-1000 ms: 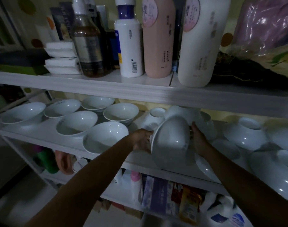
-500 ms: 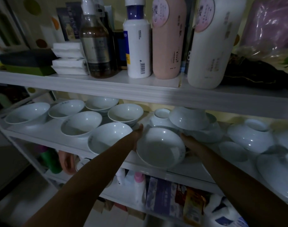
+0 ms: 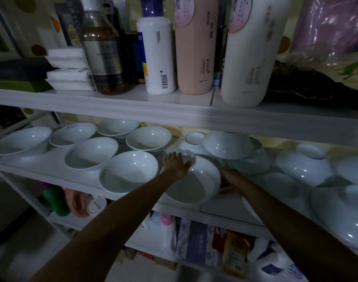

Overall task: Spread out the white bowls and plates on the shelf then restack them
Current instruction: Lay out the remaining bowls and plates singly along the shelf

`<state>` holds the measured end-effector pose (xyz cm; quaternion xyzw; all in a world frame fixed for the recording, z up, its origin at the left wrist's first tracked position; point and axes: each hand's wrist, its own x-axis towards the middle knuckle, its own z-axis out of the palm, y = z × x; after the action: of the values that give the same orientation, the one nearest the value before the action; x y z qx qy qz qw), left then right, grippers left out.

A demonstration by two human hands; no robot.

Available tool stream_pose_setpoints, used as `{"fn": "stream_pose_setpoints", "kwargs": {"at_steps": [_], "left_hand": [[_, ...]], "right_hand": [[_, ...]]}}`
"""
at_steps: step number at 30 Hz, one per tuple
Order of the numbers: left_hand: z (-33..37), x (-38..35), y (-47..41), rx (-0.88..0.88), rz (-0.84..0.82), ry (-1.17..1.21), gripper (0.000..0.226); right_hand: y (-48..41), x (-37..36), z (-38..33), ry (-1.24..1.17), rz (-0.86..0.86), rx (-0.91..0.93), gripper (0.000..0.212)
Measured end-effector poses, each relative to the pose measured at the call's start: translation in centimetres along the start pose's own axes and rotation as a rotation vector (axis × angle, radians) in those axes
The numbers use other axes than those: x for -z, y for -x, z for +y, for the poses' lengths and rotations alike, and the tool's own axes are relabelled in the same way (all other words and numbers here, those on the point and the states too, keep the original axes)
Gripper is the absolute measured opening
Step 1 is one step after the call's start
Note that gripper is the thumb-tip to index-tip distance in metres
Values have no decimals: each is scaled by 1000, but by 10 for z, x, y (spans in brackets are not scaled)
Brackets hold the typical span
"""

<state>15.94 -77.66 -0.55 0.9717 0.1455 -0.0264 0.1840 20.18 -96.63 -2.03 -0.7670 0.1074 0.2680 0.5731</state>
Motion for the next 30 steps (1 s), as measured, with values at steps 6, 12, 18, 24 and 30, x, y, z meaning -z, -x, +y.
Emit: {"fn": "stream_pose_setpoints", "kwargs": {"at_steps": [6,12,18,24,30], "left_hand": [[60,-17,-5,-244,50,20,67],[106,-40,8,-468,-38,-124,81],[152,-79,34,-823,-185,-214,96],[177,-102,44,-744,-151,-108,54],[184,-94,42,-740,-268,328,37]], "right_hand": [[1,40,-3,213,213,302,29],[7,100,19,639,575,500,22],[29,147,69,803,569,782,49],[27,174,112,1078,411,890,68],[39,183,111,535,431,766,41]]}}
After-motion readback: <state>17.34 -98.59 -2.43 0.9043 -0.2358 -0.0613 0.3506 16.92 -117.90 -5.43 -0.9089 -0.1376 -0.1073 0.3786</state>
